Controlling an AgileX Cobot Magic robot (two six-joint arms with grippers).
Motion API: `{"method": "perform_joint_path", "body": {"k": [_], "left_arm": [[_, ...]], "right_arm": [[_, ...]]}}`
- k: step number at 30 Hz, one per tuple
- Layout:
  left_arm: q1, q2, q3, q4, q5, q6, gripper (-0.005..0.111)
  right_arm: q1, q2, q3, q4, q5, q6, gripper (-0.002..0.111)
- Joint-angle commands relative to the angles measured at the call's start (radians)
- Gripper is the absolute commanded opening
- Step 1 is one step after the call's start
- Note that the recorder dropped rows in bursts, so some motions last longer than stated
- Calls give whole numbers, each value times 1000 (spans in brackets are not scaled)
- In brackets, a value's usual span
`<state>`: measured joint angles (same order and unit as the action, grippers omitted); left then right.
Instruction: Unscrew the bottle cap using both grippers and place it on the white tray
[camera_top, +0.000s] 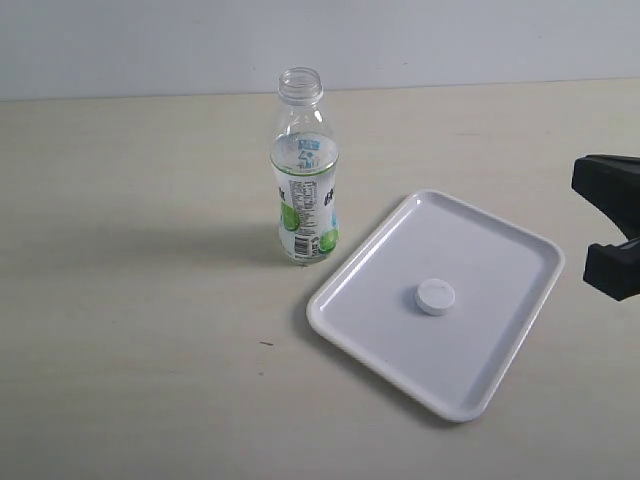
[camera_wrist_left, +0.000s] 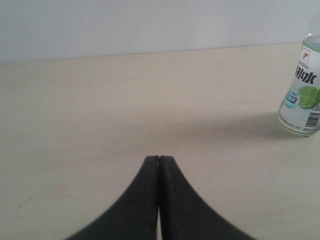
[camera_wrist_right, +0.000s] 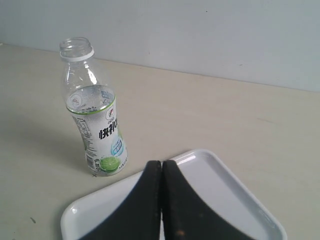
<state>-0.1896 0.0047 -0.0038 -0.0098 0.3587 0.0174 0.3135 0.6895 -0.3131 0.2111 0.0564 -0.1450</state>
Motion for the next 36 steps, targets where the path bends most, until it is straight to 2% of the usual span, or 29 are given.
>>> {"method": "perform_joint_path", "body": {"k": [1,4,7,12,15,20,25,31,36], "left_arm": [[2,-5,4,-5,-4,4,0],[2,-5,4,-5,-4,4,0],[2,-5,4,-5,-4,4,0],[2,-5,4,-5,-4,4,0],[2,-5,4,-5,-4,4,0],[2,-5,4,-5,-4,4,0],[2,-5,4,-5,-4,4,0],[2,-5,4,-5,-4,4,0],[2,-5,4,-5,-4,4,0]], "right_arm": [[1,-2,3,-9,-38,-9,0],[-3,-4,3,-10,-70,-10,0],[-64,-42,3,-12,-35,-10,0],[-265,-213,39,-12,7,-10,0],[-401,-437,78,-12,10,-10,0],[-429,-640,80,-12,47,-89,0],[-429,-689,80,-79,236,-89,0],[-508,-689,86,-109,229,-45,0],[-531,-689,170,-144,147,2,0]]}}
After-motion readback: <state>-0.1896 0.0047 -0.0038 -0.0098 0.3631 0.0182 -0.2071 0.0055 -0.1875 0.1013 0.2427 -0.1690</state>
